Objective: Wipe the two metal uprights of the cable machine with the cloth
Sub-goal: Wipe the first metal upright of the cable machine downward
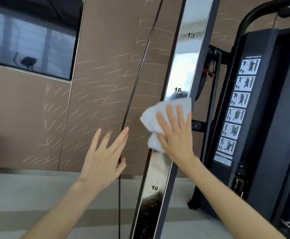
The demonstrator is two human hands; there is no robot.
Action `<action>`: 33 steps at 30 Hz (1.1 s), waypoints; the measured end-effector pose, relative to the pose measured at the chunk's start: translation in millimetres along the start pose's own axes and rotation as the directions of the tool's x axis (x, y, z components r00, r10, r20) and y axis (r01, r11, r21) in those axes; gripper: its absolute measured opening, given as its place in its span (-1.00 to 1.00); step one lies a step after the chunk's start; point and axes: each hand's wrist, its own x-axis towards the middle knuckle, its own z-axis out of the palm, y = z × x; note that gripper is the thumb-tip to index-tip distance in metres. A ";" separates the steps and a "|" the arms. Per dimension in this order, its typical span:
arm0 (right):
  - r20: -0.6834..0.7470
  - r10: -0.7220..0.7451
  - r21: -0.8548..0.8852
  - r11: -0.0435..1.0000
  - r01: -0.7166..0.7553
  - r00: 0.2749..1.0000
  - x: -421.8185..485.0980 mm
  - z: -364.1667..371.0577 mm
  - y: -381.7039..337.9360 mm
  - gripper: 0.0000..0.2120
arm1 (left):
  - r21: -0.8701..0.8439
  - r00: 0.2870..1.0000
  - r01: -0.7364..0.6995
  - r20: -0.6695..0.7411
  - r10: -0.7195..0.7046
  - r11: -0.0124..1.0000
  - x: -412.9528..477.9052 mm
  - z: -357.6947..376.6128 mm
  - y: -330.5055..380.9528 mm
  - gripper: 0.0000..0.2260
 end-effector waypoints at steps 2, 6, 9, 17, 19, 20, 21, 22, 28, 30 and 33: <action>0.082 -0.088 -0.018 0.996 0.090 0.993 -47.9 6.8 -20.7 -0.51 | 0.004 1.000 -0.002 -0.019 0.002 1.000 -4.2 2.7 0.5 -0.45; 0.174 -0.213 -0.065 0.972 0.227 0.961 -66.6 -1.6 -19.5 -0.54 | -0.002 0.998 -0.019 -0.064 0.019 1.000 -8.7 5.0 -2.2 -0.48; 0.141 -0.198 -0.111 0.970 0.214 0.970 -8.5 -12.9 -0.4 -0.54 | -0.021 0.992 -0.020 -0.123 0.017 1.000 -10.9 5.5 -4.1 -0.50; 0.214 -0.233 -0.230 0.932 0.280 0.949 25.8 -10.6 -12.5 -0.59 | -0.080 0.972 -0.023 -0.233 0.003 0.997 -19.1 0.9 -5.5 -0.53; 0.330 -0.293 -0.197 0.908 0.369 0.897 -5.4 -7.4 -32.4 -0.56 | -0.075 0.972 -0.026 -0.233 0.008 0.997 -20.6 0.2 -6.4 -0.53; 0.373 -0.329 -0.172 0.894 0.413 0.867 -20.5 -5.7 -41.3 -0.54 | -0.070 0.973 -0.025 -0.230 0.008 0.997 -20.9 0.5 -7.0 -0.53; 0.404 -0.364 -0.143 0.881 0.451 0.839 -33.1 -5.1 -47.9 -0.54 | -0.065 0.975 -0.020 -0.224 0.005 0.998 -21.4 0.9 -7.3 -0.52; 0.424 -0.392 -0.119 0.869 0.479 0.816 -39.9 -5.3 -50.7 -0.55 | -0.062 0.976 -0.016 -0.216 0.002 0.998 -21.7 1.1 -7.6 -0.52; 0.301 -0.239 -0.252 0.914 0.319 0.923 38.0 -13.3 -14.1 -0.56 | -0.071 0.979 -0.017 -0.205 0.002 0.997 -21.8 3.3 -9.0 -0.52; 0.301 -0.203 -0.263 0.921 0.286 0.932 38.8 -13.2 -14.7 -0.57 | -0.074 0.979 -0.012 -0.206 -0.004 0.997 -20.3 4.2 -8.3 -0.54; 0.344 -0.256 -0.212 0.916 0.340 0.904 -22.6 -6.1 -36.2 -0.54 | -0.073 0.976 -0.008 -0.220 -0.008 0.997 -19.9 4.4 -7.3 -0.56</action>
